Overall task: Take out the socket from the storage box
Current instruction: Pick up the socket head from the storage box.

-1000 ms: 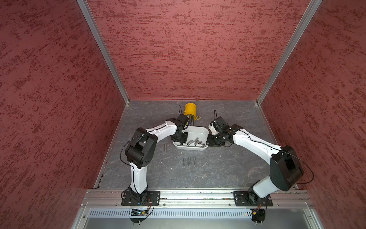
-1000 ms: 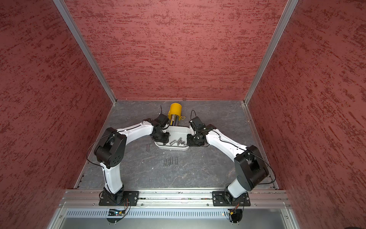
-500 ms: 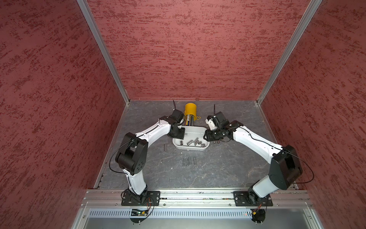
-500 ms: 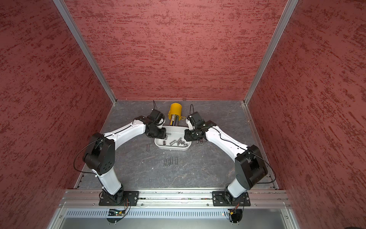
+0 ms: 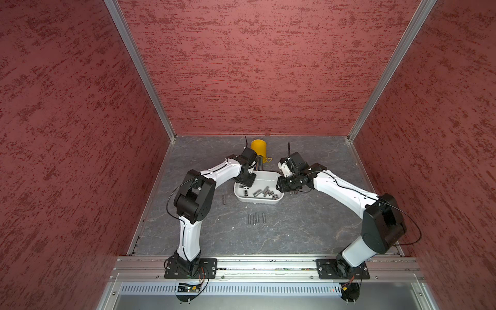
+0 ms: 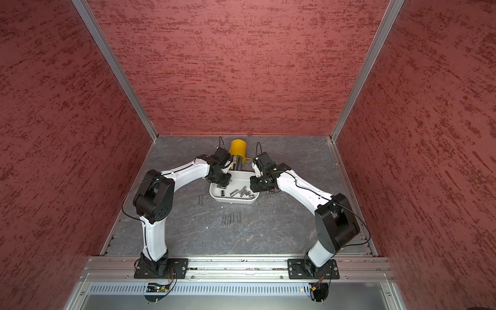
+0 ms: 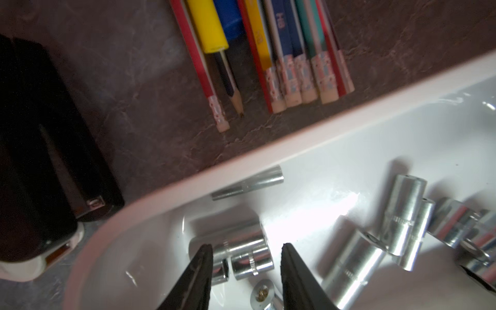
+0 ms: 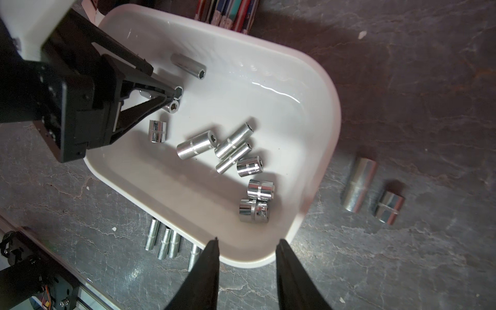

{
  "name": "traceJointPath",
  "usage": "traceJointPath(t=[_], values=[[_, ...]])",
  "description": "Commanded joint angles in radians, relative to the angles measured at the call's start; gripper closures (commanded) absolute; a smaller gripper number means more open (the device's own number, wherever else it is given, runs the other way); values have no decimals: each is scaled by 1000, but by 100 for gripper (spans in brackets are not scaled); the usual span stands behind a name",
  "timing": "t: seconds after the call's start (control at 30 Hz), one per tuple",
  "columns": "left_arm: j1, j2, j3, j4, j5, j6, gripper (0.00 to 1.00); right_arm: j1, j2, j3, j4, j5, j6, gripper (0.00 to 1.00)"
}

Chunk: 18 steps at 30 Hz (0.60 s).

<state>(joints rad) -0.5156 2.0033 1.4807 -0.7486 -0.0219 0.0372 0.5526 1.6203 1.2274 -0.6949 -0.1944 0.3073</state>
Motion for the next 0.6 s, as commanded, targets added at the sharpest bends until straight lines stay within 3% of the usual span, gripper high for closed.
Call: traceJointPath(t=[0.0, 0.3, 0.57], values=[[1, 33, 38, -4, -39, 94, 55, -5, 11, -11, 23, 11, -1, 62], [12, 58, 33, -34, 8, 198, 56, -5, 12, -20, 12, 9, 5, 62], [23, 87, 22, -5, -4, 190, 66, -5, 7, -45, 20, 6, 9, 62]])
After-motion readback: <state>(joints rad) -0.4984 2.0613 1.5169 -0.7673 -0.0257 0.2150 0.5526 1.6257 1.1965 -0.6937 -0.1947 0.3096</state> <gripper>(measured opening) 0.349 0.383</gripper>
